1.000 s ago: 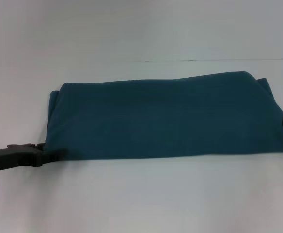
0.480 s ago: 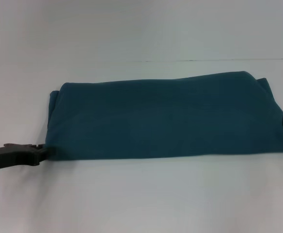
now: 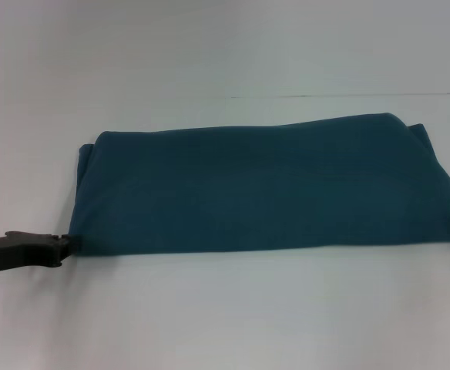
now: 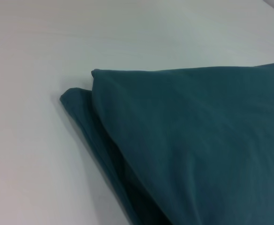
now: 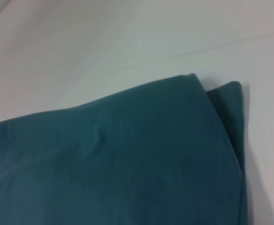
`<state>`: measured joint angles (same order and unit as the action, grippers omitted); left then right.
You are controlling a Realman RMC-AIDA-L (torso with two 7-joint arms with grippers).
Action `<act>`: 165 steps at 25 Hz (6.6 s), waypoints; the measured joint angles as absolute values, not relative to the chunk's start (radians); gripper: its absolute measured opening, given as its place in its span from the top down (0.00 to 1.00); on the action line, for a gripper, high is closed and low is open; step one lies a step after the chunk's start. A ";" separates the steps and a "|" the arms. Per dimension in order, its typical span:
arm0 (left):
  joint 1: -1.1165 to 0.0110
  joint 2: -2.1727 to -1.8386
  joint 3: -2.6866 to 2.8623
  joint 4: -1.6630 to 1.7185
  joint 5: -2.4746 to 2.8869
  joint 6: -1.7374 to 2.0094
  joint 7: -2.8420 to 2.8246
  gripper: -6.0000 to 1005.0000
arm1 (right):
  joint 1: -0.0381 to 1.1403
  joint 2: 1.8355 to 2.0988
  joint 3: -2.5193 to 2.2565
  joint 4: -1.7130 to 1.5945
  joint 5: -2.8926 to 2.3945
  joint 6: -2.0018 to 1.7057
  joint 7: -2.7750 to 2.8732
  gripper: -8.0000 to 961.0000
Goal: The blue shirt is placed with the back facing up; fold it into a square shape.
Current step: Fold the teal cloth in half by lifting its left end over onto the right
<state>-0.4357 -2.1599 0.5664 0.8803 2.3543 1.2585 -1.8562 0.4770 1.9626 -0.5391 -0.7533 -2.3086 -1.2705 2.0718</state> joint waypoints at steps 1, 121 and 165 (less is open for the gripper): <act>-0.436 -2.160 0.567 0.880 2.354 1.259 -1.856 0.94 | 0.477 1.964 -0.537 -0.753 -2.314 -1.270 2.072 0.44; -0.456 -2.118 0.391 0.776 2.375 1.420 -2.401 0.27 | 0.541 1.951 -0.461 -0.882 -2.174 -1.340 2.018 0.24; -0.522 -2.101 0.397 0.712 2.383 1.318 -2.384 0.28 | 0.541 1.948 -0.456 -0.882 -2.174 -1.337 2.020 0.23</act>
